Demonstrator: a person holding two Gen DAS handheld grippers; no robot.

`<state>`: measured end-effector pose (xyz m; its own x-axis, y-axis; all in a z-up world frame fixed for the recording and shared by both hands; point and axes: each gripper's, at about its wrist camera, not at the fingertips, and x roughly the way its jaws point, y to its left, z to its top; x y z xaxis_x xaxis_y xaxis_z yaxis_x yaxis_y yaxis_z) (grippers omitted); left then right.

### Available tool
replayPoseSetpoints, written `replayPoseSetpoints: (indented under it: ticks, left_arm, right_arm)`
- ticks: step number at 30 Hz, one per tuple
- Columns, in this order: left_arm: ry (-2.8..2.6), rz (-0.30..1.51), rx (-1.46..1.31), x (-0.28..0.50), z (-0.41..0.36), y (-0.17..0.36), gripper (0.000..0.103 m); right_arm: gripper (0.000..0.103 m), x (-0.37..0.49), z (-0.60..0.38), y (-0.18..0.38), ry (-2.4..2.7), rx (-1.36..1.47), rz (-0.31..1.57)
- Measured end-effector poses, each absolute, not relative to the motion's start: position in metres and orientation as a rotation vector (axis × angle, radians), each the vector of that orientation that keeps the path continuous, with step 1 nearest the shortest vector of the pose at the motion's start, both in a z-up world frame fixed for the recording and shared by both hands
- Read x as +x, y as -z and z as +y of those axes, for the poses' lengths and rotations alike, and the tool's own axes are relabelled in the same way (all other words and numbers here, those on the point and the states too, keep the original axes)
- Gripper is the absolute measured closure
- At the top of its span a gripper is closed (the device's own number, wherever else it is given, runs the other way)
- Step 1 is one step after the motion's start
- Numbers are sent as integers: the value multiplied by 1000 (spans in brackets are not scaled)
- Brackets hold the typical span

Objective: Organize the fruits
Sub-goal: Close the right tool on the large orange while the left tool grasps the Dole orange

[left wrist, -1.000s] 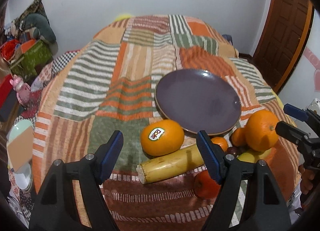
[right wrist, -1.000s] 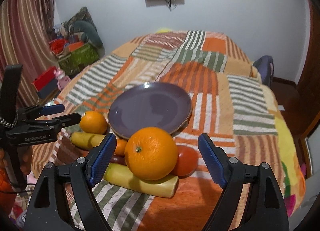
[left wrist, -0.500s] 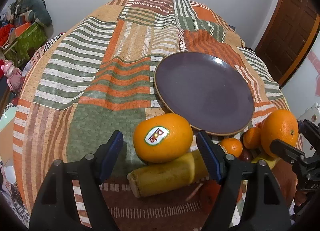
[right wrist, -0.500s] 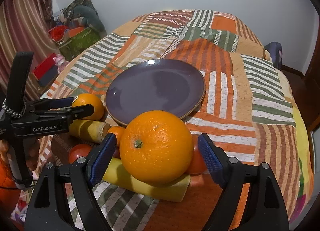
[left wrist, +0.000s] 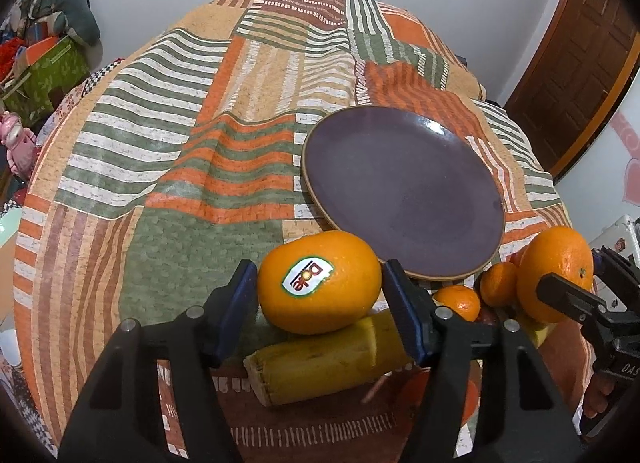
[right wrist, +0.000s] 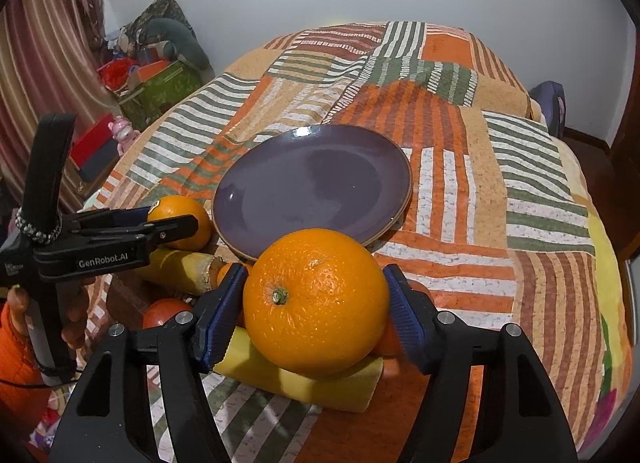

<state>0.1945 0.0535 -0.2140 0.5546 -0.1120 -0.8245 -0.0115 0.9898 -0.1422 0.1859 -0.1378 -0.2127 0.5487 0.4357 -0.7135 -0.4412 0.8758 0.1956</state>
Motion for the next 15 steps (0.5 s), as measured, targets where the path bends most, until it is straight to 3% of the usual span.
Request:
replayPoseSetpoints:
  ticks: [15]
  left_arm:
    - [25, 861, -111, 189, 44, 168, 39]
  right_arm:
    - [38, 195, -143, 182, -510, 3, 741]
